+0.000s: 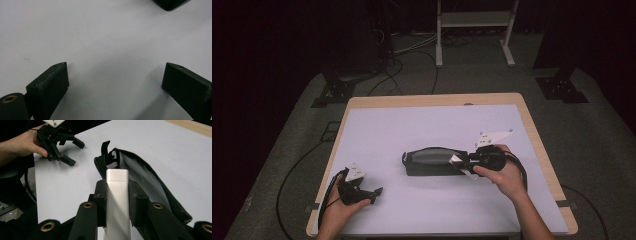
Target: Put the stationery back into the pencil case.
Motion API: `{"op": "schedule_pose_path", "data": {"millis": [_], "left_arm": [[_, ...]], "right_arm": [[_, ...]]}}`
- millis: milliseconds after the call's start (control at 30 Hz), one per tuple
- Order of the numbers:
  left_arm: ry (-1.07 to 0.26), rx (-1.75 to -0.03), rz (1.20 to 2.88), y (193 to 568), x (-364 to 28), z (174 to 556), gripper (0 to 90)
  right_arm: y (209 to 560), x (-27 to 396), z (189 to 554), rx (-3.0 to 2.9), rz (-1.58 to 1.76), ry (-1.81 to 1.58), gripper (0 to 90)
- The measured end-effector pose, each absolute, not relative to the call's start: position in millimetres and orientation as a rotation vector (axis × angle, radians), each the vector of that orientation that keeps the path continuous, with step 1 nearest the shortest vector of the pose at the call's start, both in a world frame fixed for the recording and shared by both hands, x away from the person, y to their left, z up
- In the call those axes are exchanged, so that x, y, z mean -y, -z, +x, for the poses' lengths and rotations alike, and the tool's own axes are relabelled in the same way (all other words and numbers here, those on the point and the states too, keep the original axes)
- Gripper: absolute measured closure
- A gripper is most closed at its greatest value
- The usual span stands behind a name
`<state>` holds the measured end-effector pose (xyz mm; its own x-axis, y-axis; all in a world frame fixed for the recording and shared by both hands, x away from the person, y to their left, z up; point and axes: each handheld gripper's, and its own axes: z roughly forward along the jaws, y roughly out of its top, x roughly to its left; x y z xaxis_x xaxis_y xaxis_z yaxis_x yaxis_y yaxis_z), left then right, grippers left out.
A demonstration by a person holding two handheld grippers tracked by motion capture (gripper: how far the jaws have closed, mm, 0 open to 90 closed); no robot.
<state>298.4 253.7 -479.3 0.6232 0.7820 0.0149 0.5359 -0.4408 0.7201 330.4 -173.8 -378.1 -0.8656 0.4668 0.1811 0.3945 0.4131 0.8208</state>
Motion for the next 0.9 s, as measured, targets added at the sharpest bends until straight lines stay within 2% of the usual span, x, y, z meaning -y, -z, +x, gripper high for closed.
{"op": "schedule_pose_path", "data": {"millis": [900], "left_arm": [[-0.456,-1.030,2.147,479,-253,298,6.2]], "right_arm": [[366,143,369,-2.578,0.666,-1.457,70.7]]}}
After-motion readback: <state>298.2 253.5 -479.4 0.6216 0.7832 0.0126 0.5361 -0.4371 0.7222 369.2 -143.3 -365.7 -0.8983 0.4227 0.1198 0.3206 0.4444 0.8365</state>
